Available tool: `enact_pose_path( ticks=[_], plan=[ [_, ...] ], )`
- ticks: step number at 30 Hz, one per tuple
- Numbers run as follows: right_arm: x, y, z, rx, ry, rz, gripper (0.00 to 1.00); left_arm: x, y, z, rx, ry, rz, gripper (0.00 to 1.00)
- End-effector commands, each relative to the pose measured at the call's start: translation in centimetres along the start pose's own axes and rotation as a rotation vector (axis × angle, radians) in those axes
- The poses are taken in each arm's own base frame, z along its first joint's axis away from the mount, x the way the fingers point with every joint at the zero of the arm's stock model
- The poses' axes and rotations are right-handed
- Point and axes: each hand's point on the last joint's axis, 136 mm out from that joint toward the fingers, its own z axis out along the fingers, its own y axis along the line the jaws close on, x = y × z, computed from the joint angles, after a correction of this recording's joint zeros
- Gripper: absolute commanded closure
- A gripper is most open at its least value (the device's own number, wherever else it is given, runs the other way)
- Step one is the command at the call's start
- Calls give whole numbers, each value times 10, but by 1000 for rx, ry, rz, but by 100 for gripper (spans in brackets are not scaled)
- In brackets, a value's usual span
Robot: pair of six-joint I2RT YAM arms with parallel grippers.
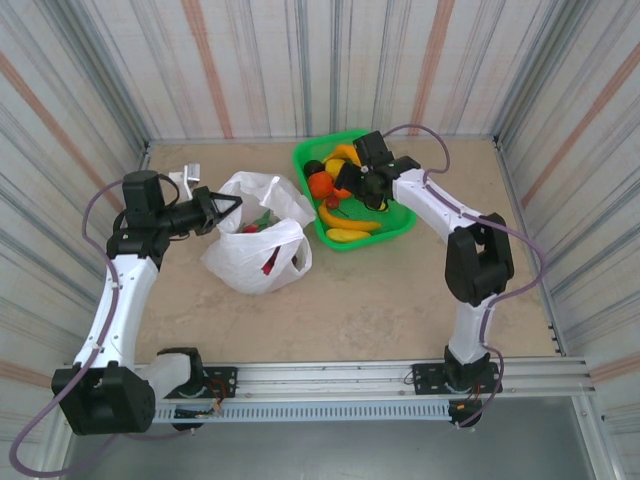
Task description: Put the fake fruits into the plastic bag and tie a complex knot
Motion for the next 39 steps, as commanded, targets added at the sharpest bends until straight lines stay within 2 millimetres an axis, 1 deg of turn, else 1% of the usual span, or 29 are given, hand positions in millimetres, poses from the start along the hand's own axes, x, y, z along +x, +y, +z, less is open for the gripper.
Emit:
enact_pose_path(
  ticks=[1,3,6,10,11,12,15,17,19,23,27,35,39],
  plan=[
    [-21,5,10,1,-58,316,14,-5,-10,-5,12,-18,36,100],
    [-18,-3,22,26,-22,461,14,-5,-11,-5,13,-17,39,100],
    [-13,-9,38,58,18,582,15,-5,-10,-5,10,-18,40,100],
    [-17,-22,45,158,-12,634,15,-6,-9,-4,12,-16,38,100],
    [-25,-16,43,155,-28,637,15,-6,-8,-4,11,-15,37,100],
    [-26,-18,45,168,-34,640,15,-5,-8,-4,10,-14,35,100],
    [-23,-27,52,235,-41,676,15,-6,-8,-3,12,-13,35,100],
    [-25,-30,59,253,-53,676,15,-6,-7,-2,13,-13,33,100],
    [-29,-33,63,282,-77,664,15,-6,-7,-2,14,-13,32,100],
    [-28,-39,70,344,-94,641,15,-6,-8,-3,15,-13,36,100],
    [-26,-37,80,350,-112,613,15,-7,-7,-2,13,-14,34,100],
    [-36,-33,95,350,-150,550,15,-6,-7,-2,16,-7,32,100],
    [-31,-35,104,363,-151,546,15,-6,-7,-2,15,-8,29,100]
  ],
)
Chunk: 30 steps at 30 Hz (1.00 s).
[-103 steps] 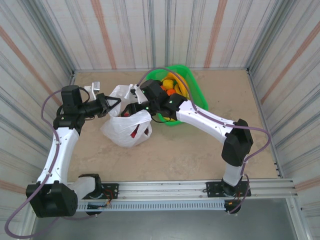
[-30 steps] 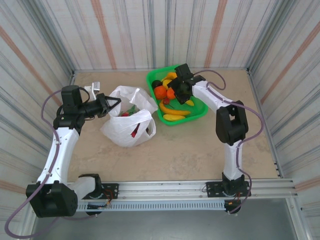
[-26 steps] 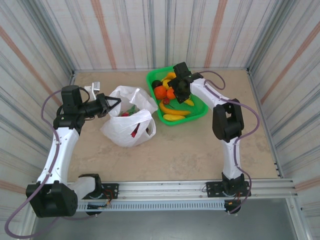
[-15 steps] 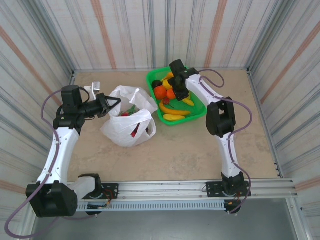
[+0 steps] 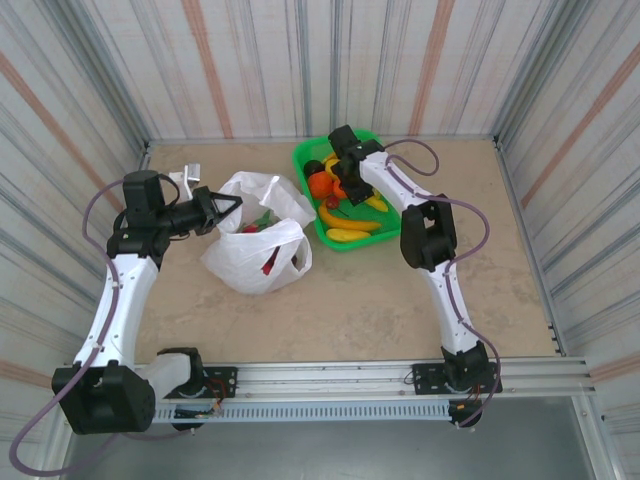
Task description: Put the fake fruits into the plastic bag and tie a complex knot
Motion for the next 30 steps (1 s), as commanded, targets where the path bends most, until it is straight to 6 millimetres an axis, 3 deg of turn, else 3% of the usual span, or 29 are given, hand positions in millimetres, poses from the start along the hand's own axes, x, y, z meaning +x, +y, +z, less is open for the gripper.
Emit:
enact_pose_path(
  ticks=[1,12,17,24,30],
  plan=[
    [-1,-6,10,37,-47,-31,15,-6,-8,-3,16,-10,34,100],
    [15,-5,43,50,-14,-101,15,-5,-8,-3,15,-9,32,100],
    [23,-17,48,92,2,-113,27,-5,-9,-3,15,-9,33,100],
    [15,-10,25,46,-17,-116,41,-4,-8,-4,11,-10,33,100],
    [9,-2,-2,-12,-18,-115,41,-3,-7,-4,12,-9,28,100]
  ],
)
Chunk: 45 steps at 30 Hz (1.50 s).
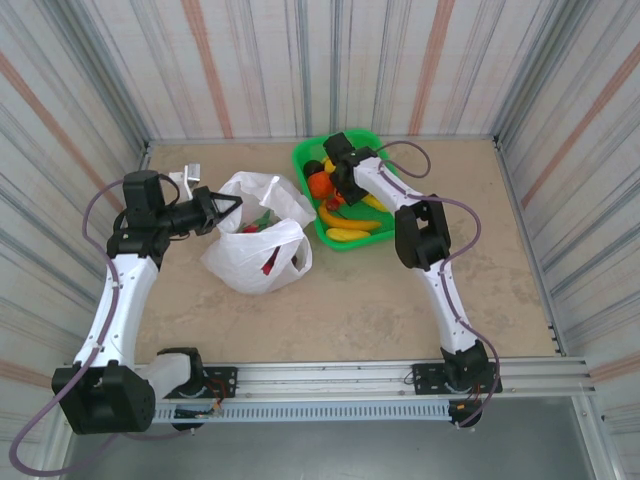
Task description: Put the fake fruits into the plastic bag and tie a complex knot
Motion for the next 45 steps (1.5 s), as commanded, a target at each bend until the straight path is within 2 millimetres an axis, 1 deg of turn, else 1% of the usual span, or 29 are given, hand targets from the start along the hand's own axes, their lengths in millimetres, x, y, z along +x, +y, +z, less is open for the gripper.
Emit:
enact_pose_path(
  ticks=[1,7,10,11,12,16,23,28,29,33,37,40,43,45],
  plan=[
    [-2,2,-30,-27,7,-19,41,-2,-7,-4,12,-8,27,100],
    [-10,7,-60,-120,-4,-29,41,-2,-9,-6,13,-14,35,100],
    [-11,16,-78,-213,5,-75,41,-1,-7,-5,11,-11,28,100],
    [-13,19,-87,-244,2,-84,41,-1,-7,-5,12,-11,29,100],
    [-11,11,-88,-242,4,-105,41,-1,-7,-5,11,-12,29,100],
    [-14,1,-107,-310,31,-102,42,0,-5,-5,10,-12,24,100],
    [-2,-16,-138,-434,137,-134,42,-1,-4,-3,12,-11,15,100],
    [15,-37,-164,-493,204,-168,42,-3,-3,-2,11,-11,16,100],
    [18,-42,-172,-506,200,-207,42,-3,-3,-2,10,-12,15,100],
    [28,-59,-199,-542,206,-242,42,-4,-3,-1,8,-11,16,100],
    [44,-74,-227,-584,230,-276,43,-6,-3,-1,7,-16,13,100],
    [63,-78,-248,-622,266,-294,43,-8,-2,0,7,-16,13,100],
    [86,-73,-267,-671,316,-291,43,-8,-1,1,5,-15,11,100],
    [102,-68,-276,-695,344,-310,43,-8,-1,1,5,-15,9,100]
  ],
)
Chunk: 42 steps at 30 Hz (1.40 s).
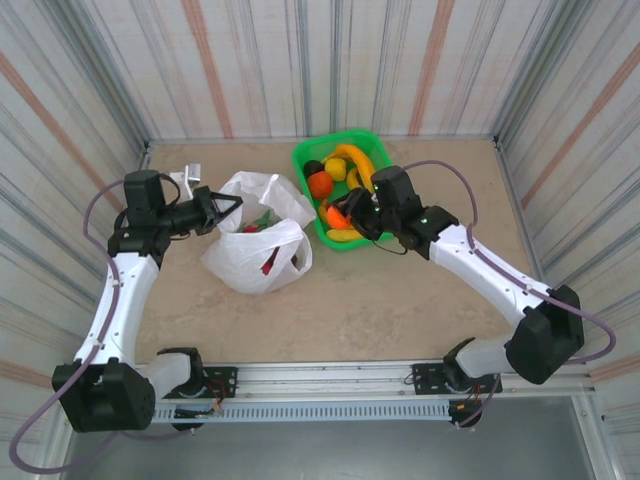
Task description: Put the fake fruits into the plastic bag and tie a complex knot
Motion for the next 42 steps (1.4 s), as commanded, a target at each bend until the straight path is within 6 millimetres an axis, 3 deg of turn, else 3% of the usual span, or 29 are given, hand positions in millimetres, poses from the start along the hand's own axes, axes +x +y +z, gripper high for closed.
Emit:
enact_pose_path(
  ticks=[1,9,15,20,32,42],
  plan=[
    [26,17,1,-36,59,4,43,-8,-5,-1,10,-20,18,100],
    [77,66,20,-119,175,-55,43,-7,-5,-1,15,-16,14,100],
    [96,93,26,-161,211,-102,43,-7,-3,1,16,-13,11,100],
    [113,109,43,-174,254,-144,42,-7,-3,1,19,-13,7,100],
    [139,103,92,-129,340,-164,42,-8,-7,-2,22,-22,13,100],
    [145,97,103,-117,365,-145,37,-8,-8,-2,22,-25,14,100]
  ],
)
